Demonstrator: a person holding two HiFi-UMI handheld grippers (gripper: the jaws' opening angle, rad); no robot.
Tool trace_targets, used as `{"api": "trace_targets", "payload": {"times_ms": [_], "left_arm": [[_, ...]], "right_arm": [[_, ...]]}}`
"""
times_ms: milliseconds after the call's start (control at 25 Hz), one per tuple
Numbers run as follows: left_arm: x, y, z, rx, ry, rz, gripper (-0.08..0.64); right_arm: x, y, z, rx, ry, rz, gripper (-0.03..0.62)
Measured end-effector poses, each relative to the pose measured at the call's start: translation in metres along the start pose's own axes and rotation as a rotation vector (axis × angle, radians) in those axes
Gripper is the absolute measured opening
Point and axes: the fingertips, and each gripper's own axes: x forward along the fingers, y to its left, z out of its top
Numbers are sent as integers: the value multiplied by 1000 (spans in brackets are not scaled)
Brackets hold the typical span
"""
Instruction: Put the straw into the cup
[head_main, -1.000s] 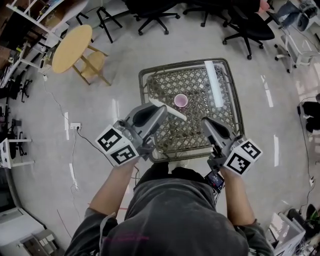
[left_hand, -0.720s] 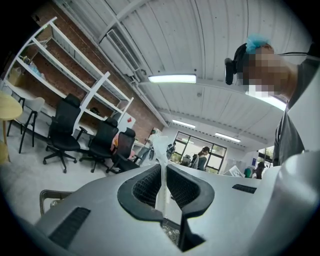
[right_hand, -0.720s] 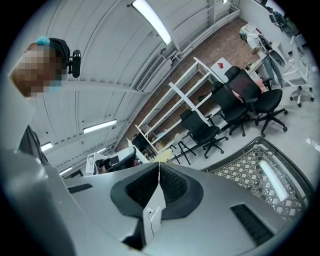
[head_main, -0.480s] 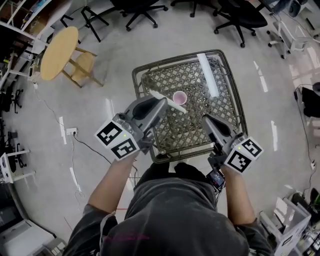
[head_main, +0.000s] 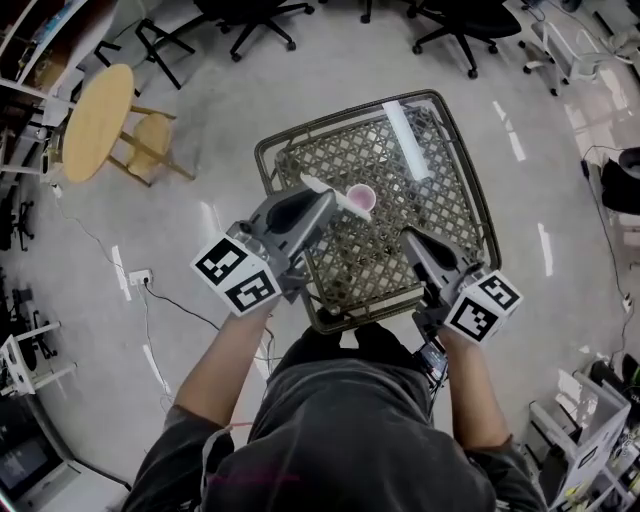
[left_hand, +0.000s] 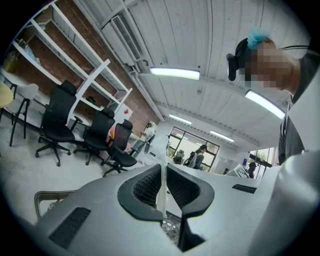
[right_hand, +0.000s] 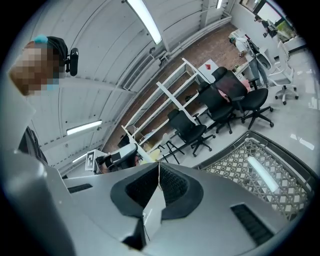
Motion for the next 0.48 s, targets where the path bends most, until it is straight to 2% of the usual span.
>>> {"api": "trace_targets", "payload": {"times_ms": [480], "left_arm": [[29,43,-20,19,70,-21,41]], "right_arm": [[26,-25,-13,45,9,-64,14]]}}
